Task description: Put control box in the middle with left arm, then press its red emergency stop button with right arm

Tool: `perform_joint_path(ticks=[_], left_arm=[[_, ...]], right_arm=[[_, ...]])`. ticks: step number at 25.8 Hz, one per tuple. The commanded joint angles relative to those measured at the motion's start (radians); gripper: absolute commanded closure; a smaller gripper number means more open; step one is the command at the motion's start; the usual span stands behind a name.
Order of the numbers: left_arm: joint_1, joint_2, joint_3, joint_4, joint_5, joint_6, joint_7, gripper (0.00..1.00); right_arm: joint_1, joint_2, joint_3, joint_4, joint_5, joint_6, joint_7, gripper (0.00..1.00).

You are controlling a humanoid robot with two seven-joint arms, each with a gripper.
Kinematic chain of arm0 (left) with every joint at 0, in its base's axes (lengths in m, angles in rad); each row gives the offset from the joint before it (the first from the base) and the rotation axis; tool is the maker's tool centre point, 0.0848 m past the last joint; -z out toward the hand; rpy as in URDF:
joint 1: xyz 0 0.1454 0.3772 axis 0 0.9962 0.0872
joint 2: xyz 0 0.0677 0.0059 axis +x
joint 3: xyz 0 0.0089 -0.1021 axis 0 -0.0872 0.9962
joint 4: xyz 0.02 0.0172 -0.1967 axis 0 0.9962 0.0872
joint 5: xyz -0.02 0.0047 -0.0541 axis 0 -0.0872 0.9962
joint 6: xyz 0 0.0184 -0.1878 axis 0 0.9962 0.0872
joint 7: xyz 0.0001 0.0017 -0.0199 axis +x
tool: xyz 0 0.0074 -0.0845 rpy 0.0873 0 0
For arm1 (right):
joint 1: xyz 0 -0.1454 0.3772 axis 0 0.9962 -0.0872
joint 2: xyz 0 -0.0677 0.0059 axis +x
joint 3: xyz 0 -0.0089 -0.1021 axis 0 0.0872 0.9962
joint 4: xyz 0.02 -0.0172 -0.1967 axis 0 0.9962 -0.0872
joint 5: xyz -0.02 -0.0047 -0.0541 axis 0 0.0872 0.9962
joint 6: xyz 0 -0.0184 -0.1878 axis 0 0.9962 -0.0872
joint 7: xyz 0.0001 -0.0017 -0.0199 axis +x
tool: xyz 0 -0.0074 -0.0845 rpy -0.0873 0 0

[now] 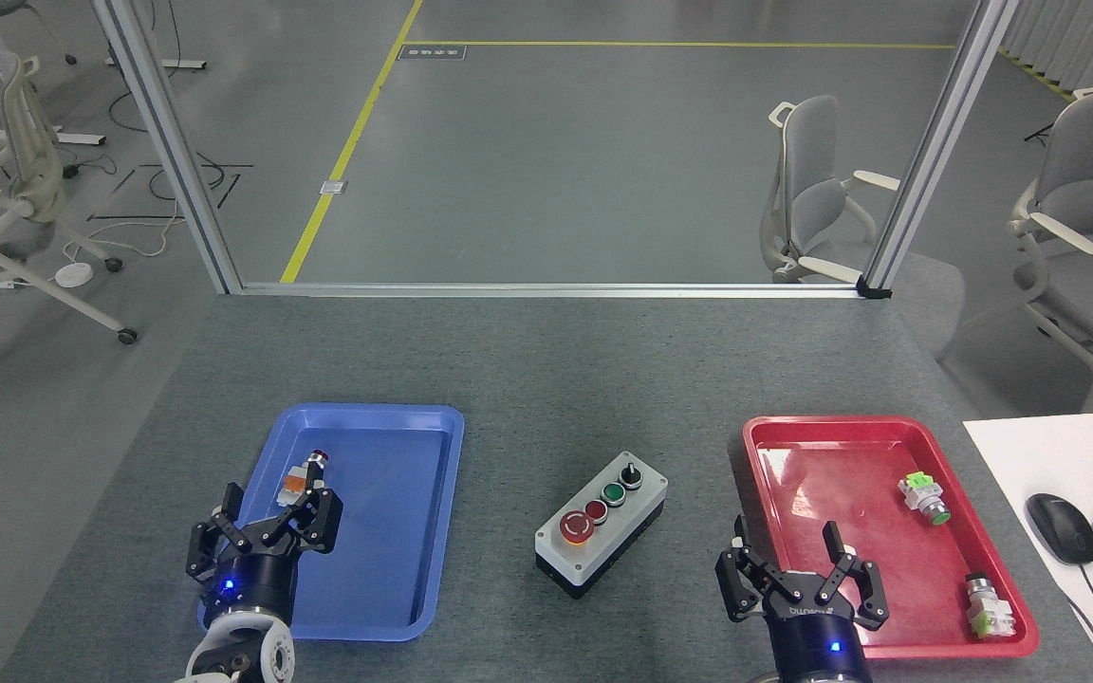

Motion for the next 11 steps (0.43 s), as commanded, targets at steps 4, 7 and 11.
perform_joint_path(ticks=[4,7,11], left_arm=[[0.000,0.000,0.000,0.000,0.000,0.000,-0.001,0.01],[0.001,0.000,0.000,0.000,0.000,0.000,-0.001,0.01],[0.000,0.000,0.000,-0.001,0.000,0.000,0.001,0.01]], right_arm=[[-0.036,-0.019,0.008,-0.003,-0.011,-0.008,0.000,0.01],[-0.056,-0.046,0.008,0.009,-0.013,-0.006,0.000,0.01],[-0.065,-0.042,0.022,0.014,-0.014,-0.006,0.000,0.01]])
